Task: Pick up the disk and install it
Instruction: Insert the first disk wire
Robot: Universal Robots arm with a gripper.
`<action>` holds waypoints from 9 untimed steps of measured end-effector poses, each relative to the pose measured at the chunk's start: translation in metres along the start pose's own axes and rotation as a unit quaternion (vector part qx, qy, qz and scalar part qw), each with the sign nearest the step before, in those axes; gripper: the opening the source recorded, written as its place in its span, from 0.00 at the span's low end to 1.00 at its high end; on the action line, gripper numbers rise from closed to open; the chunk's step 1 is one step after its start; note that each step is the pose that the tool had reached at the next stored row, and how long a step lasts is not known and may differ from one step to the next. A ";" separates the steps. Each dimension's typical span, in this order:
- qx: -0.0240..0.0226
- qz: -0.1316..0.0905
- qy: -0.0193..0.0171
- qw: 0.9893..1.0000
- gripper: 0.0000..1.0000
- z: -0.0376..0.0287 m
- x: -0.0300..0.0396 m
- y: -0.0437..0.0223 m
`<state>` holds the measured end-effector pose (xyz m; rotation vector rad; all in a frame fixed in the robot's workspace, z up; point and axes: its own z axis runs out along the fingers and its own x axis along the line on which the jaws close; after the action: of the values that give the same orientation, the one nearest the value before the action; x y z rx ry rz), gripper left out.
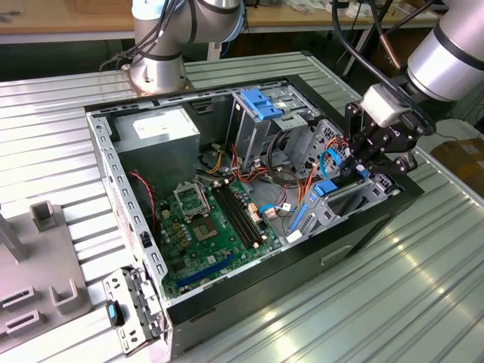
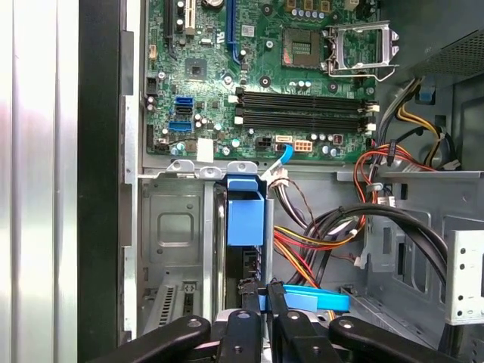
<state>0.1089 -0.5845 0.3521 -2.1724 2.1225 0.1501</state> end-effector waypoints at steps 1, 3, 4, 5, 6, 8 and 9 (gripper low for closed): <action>0.000 0.000 0.000 1.000 0.16 0.0000 0.0000 0.0000; 0.000 0.000 0.000 1.000 0.16 0.0001 0.0002 0.0000; 0.000 0.000 0.000 1.000 0.16 0.0002 0.0007 0.0000; 0.000 0.000 0.000 1.000 0.16 0.0000 0.0011 0.0001; 0.000 0.000 0.000 1.000 0.16 0.0003 0.0012 0.0000; 0.000 0.000 0.001 1.000 0.16 0.0004 0.0014 -0.0001; 0.000 0.000 0.001 1.000 0.16 0.0005 0.0015 -0.0002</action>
<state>0.1091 -0.5859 0.3513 -2.1733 2.1235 0.1482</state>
